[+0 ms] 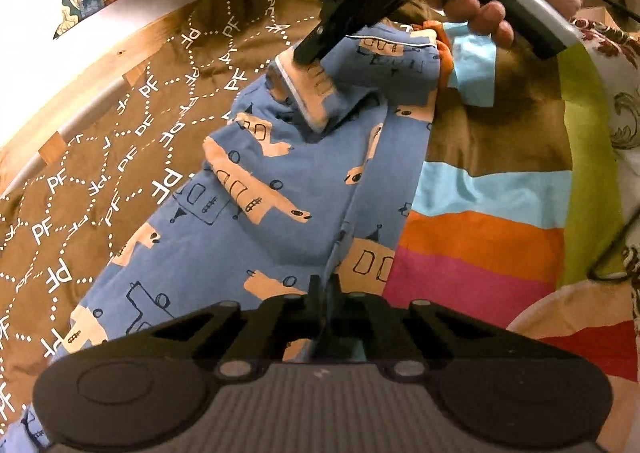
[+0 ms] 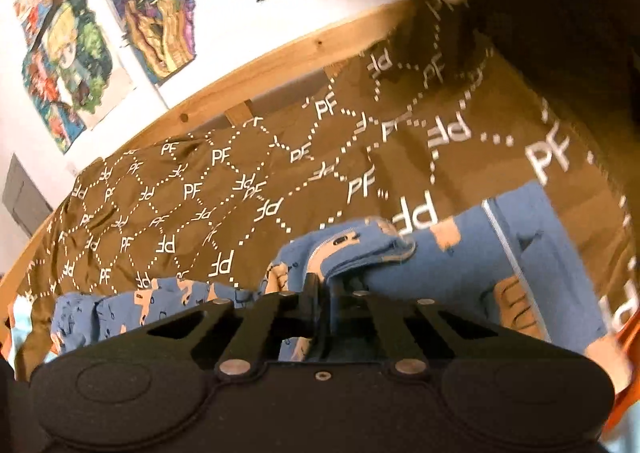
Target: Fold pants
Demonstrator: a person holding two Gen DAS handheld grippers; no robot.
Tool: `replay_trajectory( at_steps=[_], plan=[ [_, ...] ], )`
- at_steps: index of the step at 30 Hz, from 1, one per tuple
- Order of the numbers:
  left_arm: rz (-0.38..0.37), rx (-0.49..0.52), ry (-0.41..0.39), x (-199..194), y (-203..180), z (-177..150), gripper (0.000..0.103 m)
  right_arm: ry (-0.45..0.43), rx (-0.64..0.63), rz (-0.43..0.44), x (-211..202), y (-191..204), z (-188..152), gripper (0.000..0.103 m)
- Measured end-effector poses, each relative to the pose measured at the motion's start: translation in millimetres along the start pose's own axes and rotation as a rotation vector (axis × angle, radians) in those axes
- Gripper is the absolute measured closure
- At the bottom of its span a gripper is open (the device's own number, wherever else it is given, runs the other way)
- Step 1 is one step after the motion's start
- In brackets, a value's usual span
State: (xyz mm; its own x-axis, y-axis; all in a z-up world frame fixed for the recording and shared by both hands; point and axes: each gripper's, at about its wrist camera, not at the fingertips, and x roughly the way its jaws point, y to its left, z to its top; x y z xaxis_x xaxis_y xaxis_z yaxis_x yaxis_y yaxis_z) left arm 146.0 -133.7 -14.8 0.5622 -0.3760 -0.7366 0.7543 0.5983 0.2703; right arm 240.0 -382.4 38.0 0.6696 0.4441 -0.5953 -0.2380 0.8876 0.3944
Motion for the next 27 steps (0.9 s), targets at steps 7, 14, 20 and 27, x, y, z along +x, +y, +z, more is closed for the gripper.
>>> replay_trajectory(
  at_steps=[7, 14, 20, 27],
  plan=[
    [-0.043, 0.007, -0.028, -12, 3, -1, 0.102, 0.057, -0.226, -0.049, -51, -5, 32, 0.099],
    [-0.086, 0.032, -0.016, -9, 5, -4, 0.102, 0.176, -0.278, -0.179, -64, -41, 39, 0.099],
    [-0.126, 0.044, 0.015, -1, 6, -7, 0.096, 0.24, -0.32, -0.226, -55, -48, 20, 0.098],
    [-0.17, -0.005, -0.083, -4, 17, 24, 0.054, 0.234, -0.328, -0.2, -69, -53, 6, 0.072]
  ],
)
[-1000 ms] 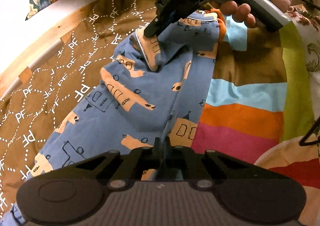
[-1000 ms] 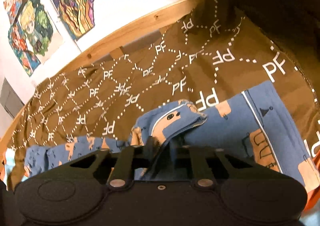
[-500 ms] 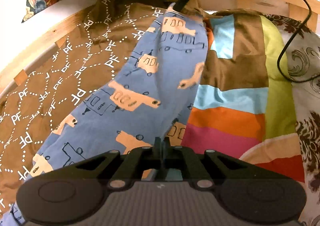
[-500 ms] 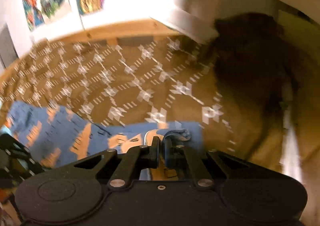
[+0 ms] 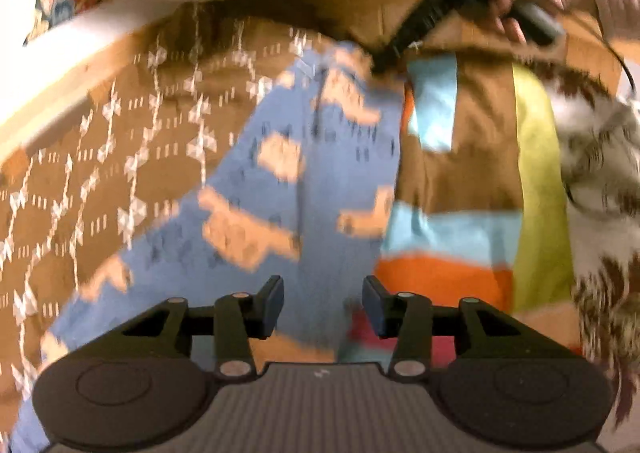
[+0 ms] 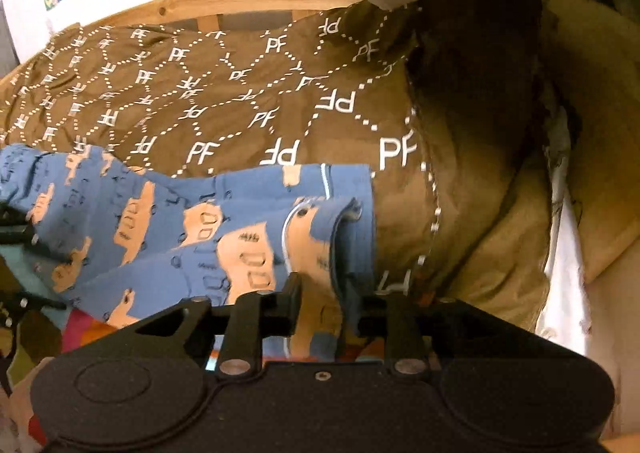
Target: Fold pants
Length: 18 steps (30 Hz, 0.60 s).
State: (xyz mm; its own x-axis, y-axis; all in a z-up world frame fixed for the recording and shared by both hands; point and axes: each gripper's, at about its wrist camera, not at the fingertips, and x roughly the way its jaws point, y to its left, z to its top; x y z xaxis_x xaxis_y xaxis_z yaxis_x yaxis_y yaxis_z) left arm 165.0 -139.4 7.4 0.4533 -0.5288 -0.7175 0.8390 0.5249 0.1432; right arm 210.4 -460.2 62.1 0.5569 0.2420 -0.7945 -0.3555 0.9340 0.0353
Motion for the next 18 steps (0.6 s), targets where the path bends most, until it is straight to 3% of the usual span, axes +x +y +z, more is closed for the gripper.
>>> replay_trajectory(
  at_steps=[2, 8, 11, 18],
  plan=[
    [0.013, 0.008, -0.049, 7, 3, 23, 0.053, -0.014, 0.003, 0.007, -5, -1, -8, 0.066],
    [0.043, -0.008, -0.16, 50, 21, 99, 0.053, -0.059, -0.049, -0.002, -15, -1, -30, 0.068],
    [0.04, 0.01, -0.156, 81, 23, 131, 0.061, -0.085, -0.082, -0.006, -15, 1, -33, 0.07],
    [-0.005, 0.104, -0.098, 122, 11, 163, 0.061, -0.1, -0.136, 0.025, -10, 3, -35, 0.07]
  ],
)
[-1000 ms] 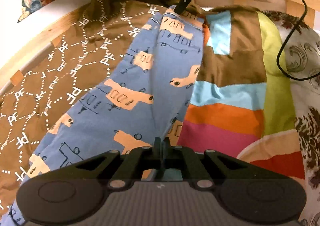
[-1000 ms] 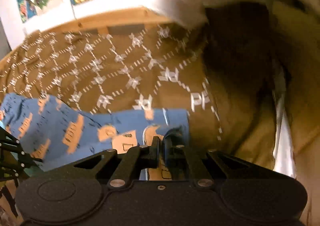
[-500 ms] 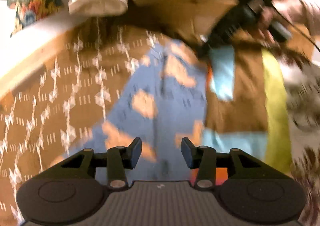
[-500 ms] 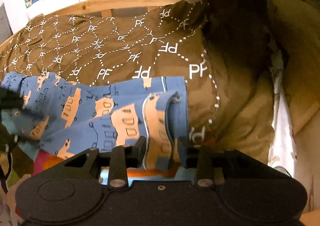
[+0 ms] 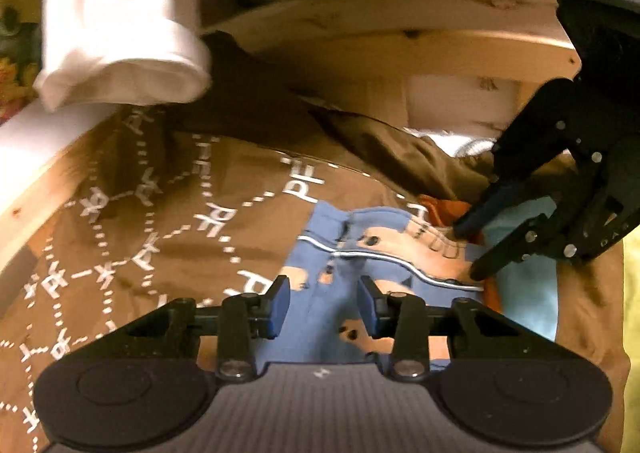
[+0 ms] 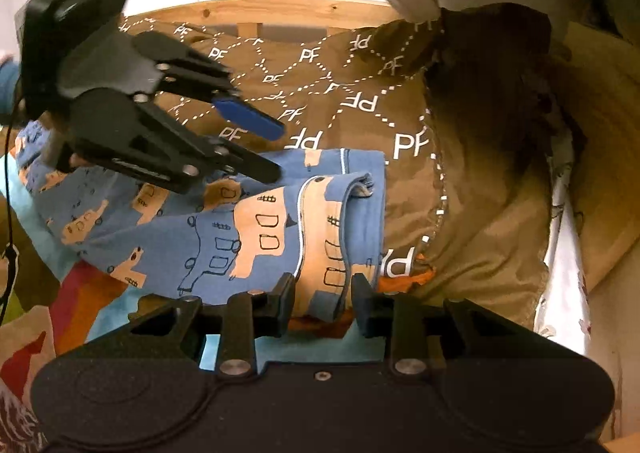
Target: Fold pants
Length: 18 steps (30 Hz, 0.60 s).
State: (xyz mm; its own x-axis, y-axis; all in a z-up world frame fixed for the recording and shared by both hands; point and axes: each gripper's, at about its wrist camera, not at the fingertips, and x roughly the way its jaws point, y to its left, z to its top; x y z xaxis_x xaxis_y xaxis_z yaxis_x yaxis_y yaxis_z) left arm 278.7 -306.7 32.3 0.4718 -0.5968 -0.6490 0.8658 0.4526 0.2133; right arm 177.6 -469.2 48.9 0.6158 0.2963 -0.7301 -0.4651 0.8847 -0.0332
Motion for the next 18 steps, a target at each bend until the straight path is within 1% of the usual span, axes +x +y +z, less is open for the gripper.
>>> replay_trajectory(
  at_steps=[2, 4, 9, 11, 12, 13, 14, 16, 18],
  plan=[
    [-0.006, 0.033, 0.018, 9, -7, 2, 0.061, 0.004, -0.009, 0.001, 3, 0, -2, 0.071],
    [0.006, 0.047, 0.025, 14, -10, 4, 0.061, 0.007, -0.01, 0.003, 5, -2, -4, 0.071],
    [0.021, 0.044, 0.04, 29, -12, 13, 0.061, 0.008, 0.003, 0.009, 5, -5, -5, 0.072],
    [0.02, 0.045, 0.074, 38, -12, 18, 0.061, 0.012, 0.012, 0.009, 5, -5, -5, 0.072],
    [0.024, 0.052, 0.091, 41, -13, 20, 0.064, 0.014, 0.015, 0.008, 5, -6, -5, 0.072],
    [0.024, 0.065, 0.106, 43, -16, 21, 0.079, 0.017, 0.018, 0.008, 6, -6, -5, 0.072],
    [0.015, 0.079, 0.118, 44, -18, 22, 0.097, 0.02, 0.024, 0.006, 7, -6, -5, 0.073],
    [0.032, 0.112, 0.127, 44, -24, 22, 0.098, 0.021, 0.03, -0.001, 7, -6, -5, 0.073],
    [0.032, 0.135, 0.132, 43, -29, 21, 0.1, 0.021, 0.03, -0.01, 8, -4, -6, 0.076]
  ],
)
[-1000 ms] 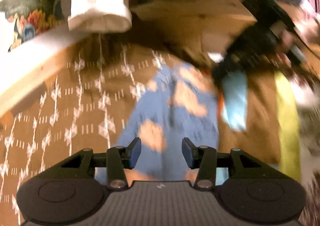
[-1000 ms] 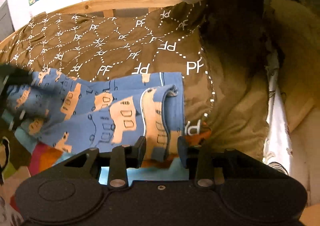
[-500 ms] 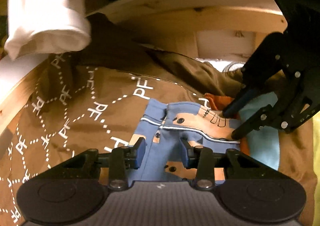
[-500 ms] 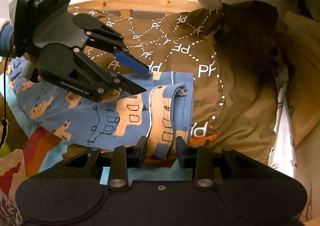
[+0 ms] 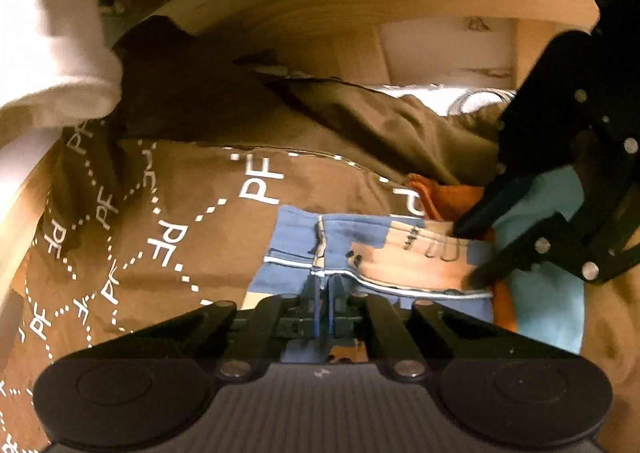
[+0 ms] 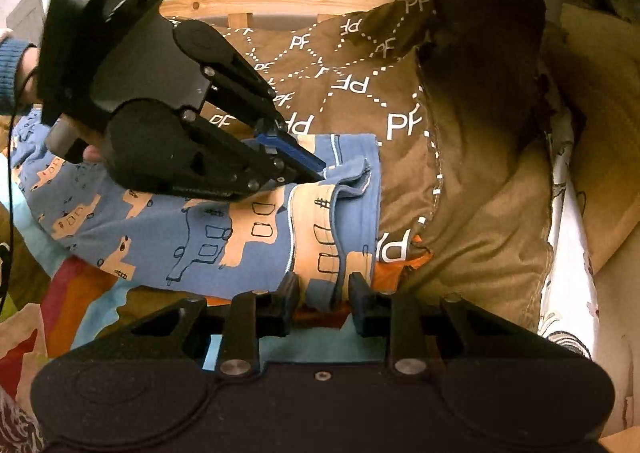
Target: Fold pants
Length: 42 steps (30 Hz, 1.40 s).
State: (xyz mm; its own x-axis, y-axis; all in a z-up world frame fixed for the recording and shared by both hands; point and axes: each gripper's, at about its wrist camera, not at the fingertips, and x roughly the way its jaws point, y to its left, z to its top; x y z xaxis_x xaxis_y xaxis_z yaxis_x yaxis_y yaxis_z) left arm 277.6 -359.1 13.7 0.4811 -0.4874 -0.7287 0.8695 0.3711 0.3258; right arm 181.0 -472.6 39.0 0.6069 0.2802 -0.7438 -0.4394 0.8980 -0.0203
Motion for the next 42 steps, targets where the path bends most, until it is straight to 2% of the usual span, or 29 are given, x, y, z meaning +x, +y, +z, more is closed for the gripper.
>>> replay_trajectory(
  at_steps=[1, 5, 15, 19, 21, 24, 25, 26, 27, 28, 29, 30, 31, 33, 35, 38, 40, 42],
  plan=[
    [0.006, 0.005, -0.004, -1, -2, -1, 0.1, 0.0, -0.006, 0.001, 0, 1, -1, 0.08],
    [0.046, -0.021, -0.03, -9, -2, -3, 0.101, -0.014, -0.039, -0.016, -2, 8, -3, 0.088],
    [0.226, -0.02, -0.11, -33, -4, 3, 0.101, -0.065, -0.051, -0.064, -19, 13, -2, 0.09],
    [0.28, 0.001, -0.092, -20, -11, 8, 0.101, -0.06, -0.044, -0.083, -19, 10, 5, 0.09],
    [0.276, 0.0, -0.072, -7, -13, 6, 0.1, -0.016, -0.04, -0.088, -11, 8, 6, 0.09],
    [0.25, -0.023, -0.079, -3, -13, 0, 0.09, 0.033, -0.038, -0.1, -1, 7, 4, 0.09],
    [0.242, -0.03, -0.084, -6, -12, -2, 0.073, 0.032, -0.024, -0.095, -1, 5, 3, 0.089],
    [0.229, -0.035, -0.093, -13, -10, -5, 0.052, 0.031, -0.012, -0.087, -3, 4, 2, 0.088],
    [0.229, -0.037, -0.106, -20, -8, -9, 0.044, 0.034, -0.006, -0.081, -4, 3, 2, 0.086],
    [0.242, -0.034, -0.121, -30, -5, -15, 0.038, 0.031, -0.006, -0.08, -6, 4, 1, 0.08],
    [0.263, -0.028, -0.122, -40, -3, -21, 0.038, 0.03, -0.011, -0.088, -8, 4, 1, 0.073],
    [0.286, -0.026, -0.116, -49, -1, -27, 0.037, 0.025, -0.021, -0.102, -10, 5, 1, 0.071],
    [0.318, -0.036, -0.1, -62, 2, -38, 0.034, 0.013, -0.04, -0.117, -12, 8, 1, 0.07],
    [0.38, -0.062, -0.063, -88, 6, -61, 0.028, -0.023, -0.105, -0.164, -16, 18, 5, 0.063],
    [0.414, -0.097, -0.024, -115, 7, -91, 0.025, -0.063, -0.16, -0.177, -17, 30, 11, 0.048],
    [0.383, -0.199, 0.062, -151, 10, -143, 0.025, -0.092, -0.182, -0.108, -7, 47, 29, 0.042],
    [0.356, -0.273, 0.101, -163, 12, -171, 0.027, -0.077, -0.181, -0.043, 7, 58, 43, 0.043],
    [0.366, -0.382, 0.128, -172, 21, -200, 0.028, -0.055, -0.179, 0.015, 24, 69, 56, 0.043]
  ],
)
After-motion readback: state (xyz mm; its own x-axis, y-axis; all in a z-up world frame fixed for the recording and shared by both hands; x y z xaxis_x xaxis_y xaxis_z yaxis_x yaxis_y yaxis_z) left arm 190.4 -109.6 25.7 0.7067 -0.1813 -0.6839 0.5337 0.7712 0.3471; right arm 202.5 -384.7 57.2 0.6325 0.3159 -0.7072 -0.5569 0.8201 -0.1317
